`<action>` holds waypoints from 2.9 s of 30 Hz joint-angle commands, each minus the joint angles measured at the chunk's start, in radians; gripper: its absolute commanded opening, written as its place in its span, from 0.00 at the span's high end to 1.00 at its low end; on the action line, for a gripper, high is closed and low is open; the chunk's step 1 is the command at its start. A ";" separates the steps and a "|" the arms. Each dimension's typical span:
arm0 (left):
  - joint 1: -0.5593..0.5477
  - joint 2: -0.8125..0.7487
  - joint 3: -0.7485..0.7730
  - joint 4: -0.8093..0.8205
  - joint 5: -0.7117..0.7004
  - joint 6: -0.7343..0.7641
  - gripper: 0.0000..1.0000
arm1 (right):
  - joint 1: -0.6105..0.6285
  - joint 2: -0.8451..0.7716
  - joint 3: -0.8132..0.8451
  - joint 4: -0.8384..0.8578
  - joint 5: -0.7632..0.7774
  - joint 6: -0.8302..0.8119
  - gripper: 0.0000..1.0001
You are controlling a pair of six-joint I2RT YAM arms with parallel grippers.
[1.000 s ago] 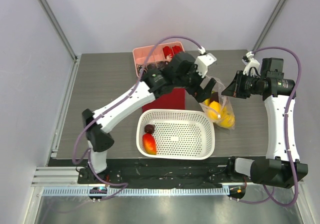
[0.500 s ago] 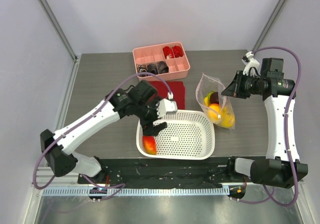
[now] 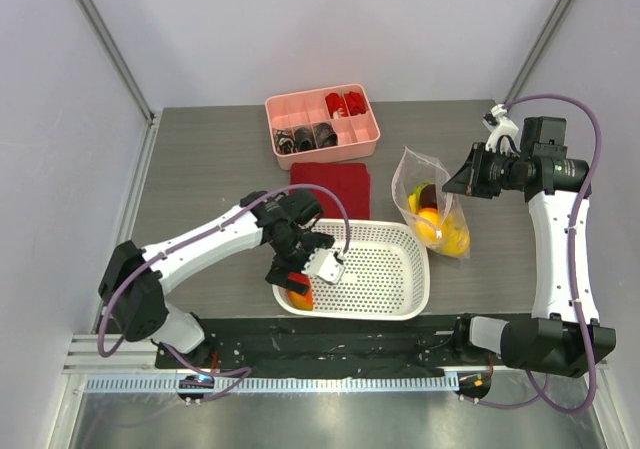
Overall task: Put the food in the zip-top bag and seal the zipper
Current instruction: Pick up the fake fruit from the bin, then place the fake fruit in the zipper food storage bag.
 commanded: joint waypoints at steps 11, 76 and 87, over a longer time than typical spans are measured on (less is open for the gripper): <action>-0.089 0.203 0.020 -0.048 0.021 0.459 0.09 | -0.005 0.003 0.001 0.017 0.013 -0.012 0.99; 0.060 -0.090 0.255 0.630 0.013 -0.795 0.07 | -0.007 -0.013 0.064 0.024 0.016 -0.012 0.99; 0.088 -0.112 0.034 0.191 -0.007 -0.208 0.13 | -0.007 -0.019 0.016 0.029 0.001 -0.012 0.99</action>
